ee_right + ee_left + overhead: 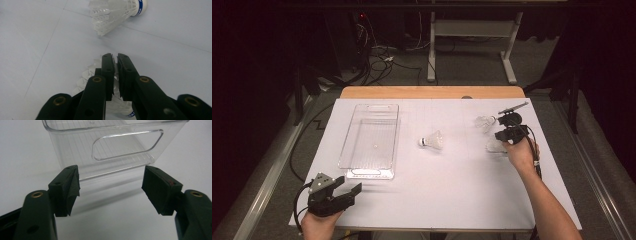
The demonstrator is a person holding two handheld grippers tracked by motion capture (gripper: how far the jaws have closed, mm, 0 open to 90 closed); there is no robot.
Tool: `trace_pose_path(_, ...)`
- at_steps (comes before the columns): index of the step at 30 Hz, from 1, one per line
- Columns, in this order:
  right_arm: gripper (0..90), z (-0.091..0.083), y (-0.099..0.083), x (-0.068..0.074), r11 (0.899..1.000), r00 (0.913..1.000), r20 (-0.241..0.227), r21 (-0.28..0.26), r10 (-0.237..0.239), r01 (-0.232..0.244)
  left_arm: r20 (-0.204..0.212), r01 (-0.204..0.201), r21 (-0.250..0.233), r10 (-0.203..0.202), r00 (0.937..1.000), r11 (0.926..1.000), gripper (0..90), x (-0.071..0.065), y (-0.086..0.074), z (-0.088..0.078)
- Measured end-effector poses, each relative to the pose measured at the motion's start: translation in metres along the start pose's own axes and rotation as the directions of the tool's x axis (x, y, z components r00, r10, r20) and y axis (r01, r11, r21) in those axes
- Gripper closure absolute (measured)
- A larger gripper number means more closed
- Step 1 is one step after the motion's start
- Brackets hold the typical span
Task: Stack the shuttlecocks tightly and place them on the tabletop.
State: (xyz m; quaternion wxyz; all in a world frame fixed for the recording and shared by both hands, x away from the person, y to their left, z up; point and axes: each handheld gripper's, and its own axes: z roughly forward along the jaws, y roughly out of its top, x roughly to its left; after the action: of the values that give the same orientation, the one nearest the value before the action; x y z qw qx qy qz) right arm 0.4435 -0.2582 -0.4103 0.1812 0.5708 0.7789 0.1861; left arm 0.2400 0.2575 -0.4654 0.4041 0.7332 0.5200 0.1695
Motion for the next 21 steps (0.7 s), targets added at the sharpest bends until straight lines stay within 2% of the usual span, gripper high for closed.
trace_pose_path(12, 89.0, -0.0042, -0.0026, -0.0028, 1.0, 0.9999, 0.002, 0.004, -0.014, 0.014, 0.0, -0.002, 0.002, 0.002, 1.0, 1.0, 31.3, 0.0001, 0.0001, 0.0003)
trace_pose_path(21, 89.5, -0.0099, -0.0072, -0.0065, 1.0, 0.9996, -0.027, -0.013, -0.012, 0.012, 0.001, -0.002, 0.002, 0.002, 1.0, 1.0, 31.3, -0.0001, 0.0002, 0.0004)
